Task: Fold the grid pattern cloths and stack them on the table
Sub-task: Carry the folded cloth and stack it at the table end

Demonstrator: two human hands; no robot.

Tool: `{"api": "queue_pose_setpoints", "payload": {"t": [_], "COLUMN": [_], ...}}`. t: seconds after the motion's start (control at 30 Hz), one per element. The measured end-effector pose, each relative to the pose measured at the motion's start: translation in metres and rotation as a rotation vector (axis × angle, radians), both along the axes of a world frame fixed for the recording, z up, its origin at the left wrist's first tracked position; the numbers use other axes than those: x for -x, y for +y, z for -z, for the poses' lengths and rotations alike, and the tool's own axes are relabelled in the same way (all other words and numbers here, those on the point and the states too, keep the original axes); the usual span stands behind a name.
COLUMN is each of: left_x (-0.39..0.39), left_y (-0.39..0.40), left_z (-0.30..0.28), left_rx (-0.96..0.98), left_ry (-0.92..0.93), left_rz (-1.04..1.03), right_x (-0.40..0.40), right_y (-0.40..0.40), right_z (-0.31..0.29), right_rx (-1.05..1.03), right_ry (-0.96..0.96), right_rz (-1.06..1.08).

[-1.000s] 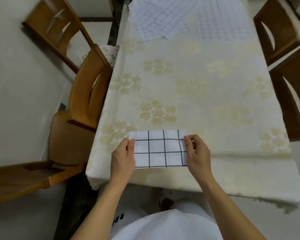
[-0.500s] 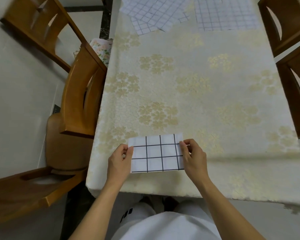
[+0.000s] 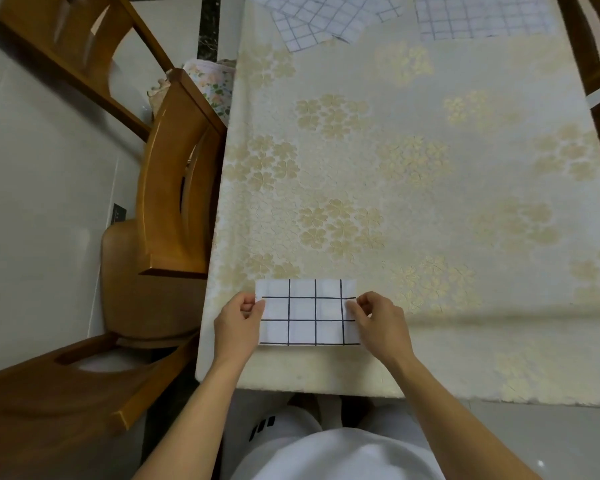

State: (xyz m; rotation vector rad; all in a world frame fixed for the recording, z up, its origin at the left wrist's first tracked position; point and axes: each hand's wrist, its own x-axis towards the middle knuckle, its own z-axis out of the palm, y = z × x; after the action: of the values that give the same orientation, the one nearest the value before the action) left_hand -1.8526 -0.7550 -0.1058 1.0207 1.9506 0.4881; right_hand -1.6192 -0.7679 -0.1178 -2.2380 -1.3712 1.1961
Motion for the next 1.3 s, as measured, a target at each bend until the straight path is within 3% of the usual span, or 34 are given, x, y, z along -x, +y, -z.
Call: {"api": "queue_pose_setpoints", "payload": {"t": [0.37,0.87,1.07,1.3], "left_x": [0.011,0.019,0.011,-0.025], "left_y": [-0.002,0.001,0.011,0.02], "left_z": [0.017,0.011,-0.011,-0.039], "left_rx": [0.045,0.127,-0.076,-0.383], "left_ry": [0.188,0.396,0.473,0.536], "left_rz": [0.094,0.139,0.271,0.497], "right_x": [0.018,0.014,0.001,-0.016], "right_y": [0.004,0.01,0.017,0.017], "right_z": [0.012,0.005,-0.019,-0.047], "right_rx": [0.148,0.183,0.057,-0.274], "right_ry": [-0.131,-0.265,-0.364,-0.471], "right_rz": [-0.032,-0.084,-0.115,-0.204]}}
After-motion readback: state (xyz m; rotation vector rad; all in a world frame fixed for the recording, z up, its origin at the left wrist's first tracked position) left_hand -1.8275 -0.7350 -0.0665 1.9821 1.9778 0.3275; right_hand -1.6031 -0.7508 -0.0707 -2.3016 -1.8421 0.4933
